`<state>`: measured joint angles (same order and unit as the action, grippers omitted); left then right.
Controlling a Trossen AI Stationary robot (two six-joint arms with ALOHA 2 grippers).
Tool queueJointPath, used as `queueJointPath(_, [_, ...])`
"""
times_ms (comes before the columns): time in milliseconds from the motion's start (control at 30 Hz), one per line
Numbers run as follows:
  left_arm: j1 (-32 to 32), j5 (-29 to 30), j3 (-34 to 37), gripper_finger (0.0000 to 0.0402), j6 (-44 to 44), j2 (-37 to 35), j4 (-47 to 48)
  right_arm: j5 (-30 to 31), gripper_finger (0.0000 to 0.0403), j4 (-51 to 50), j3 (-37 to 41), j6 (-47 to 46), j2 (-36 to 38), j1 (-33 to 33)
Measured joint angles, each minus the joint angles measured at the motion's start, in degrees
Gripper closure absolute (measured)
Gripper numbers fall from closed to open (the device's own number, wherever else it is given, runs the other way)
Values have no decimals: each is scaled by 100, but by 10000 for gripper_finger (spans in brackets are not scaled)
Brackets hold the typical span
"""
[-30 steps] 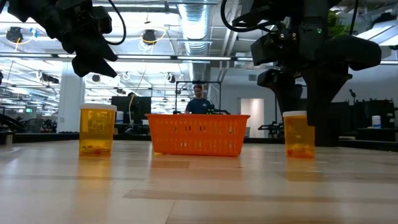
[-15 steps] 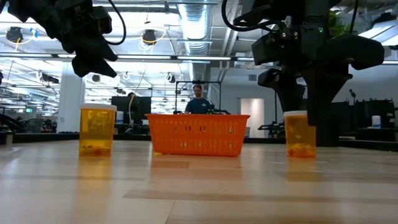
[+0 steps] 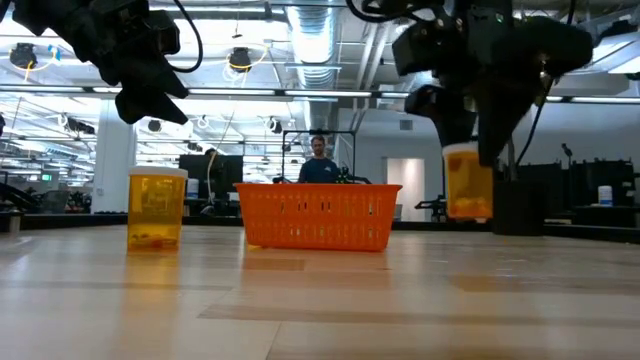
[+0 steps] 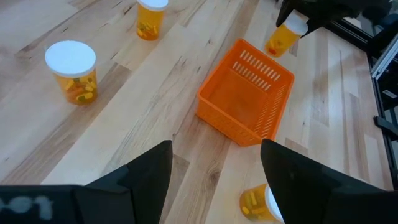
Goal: Pick and place pill bottles into a basket
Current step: Put the orange pill bottle into the orange bin
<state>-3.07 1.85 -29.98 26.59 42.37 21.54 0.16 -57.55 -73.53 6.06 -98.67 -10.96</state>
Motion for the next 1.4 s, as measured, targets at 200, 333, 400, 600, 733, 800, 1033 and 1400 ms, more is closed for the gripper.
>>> queueJointPath(200, [-1,0,0,166,0,0,0,18,207,-506,-495,167,0,165])
queueJointPath(333, [-2,0,0,166,9,0,0,121,196,-765,-804,283,0,212])
queueJointPath(400, [-2,-2,0,166,11,0,0,144,187,-898,-970,369,0,225])
queueJointPath(600, [-2,-2,0,166,13,0,0,144,196,-980,-1391,508,0,297])
queueJointPath(733, [-2,-2,0,166,11,0,0,144,205,-975,-1576,627,0,390])
queueJointPath(800, [0,-6,0,166,11,0,0,144,200,-958,-1651,648,0,447])
queueJointPath(1033, [-2,-11,0,166,0,0,0,160,180,-1032,-2001,674,-325,634])
queueJointPath(1400, [-1,-106,0,166,5,0,29,118,189,-1550,-3551,1515,-1700,649])
